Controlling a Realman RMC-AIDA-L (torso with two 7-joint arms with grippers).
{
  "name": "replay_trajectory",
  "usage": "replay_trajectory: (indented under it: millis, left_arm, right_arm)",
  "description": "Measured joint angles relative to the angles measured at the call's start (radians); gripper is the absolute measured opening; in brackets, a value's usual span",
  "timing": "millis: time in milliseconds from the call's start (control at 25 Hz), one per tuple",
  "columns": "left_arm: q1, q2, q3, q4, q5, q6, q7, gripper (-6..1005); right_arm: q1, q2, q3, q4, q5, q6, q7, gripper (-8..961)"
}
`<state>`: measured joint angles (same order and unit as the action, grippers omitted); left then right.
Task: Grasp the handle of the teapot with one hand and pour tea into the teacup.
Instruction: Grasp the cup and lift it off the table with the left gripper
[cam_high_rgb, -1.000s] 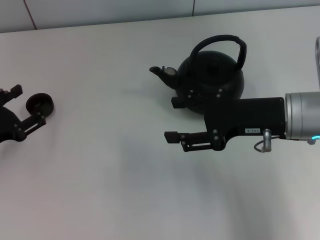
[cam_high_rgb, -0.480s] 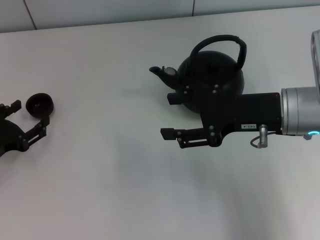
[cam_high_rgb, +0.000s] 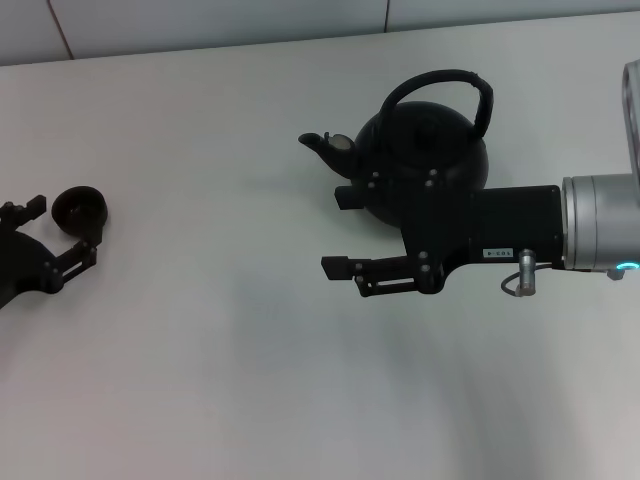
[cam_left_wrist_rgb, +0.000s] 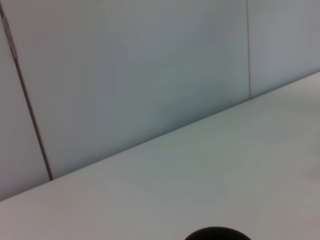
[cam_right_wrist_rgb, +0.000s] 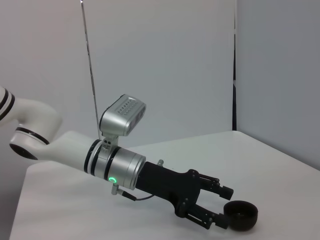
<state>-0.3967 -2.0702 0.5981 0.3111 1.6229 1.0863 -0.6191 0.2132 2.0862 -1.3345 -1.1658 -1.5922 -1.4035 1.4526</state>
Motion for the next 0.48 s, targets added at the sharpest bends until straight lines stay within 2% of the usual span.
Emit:
replay_trajectory:
  millis: [480]
  left_arm:
    - [-0.055,-0.001,0.000,-0.042,0.000,-0.072,0.035,797]
  right_arm:
    - [0.000,-0.003,0.009,0.000,0.000,0.000,0.000,759]
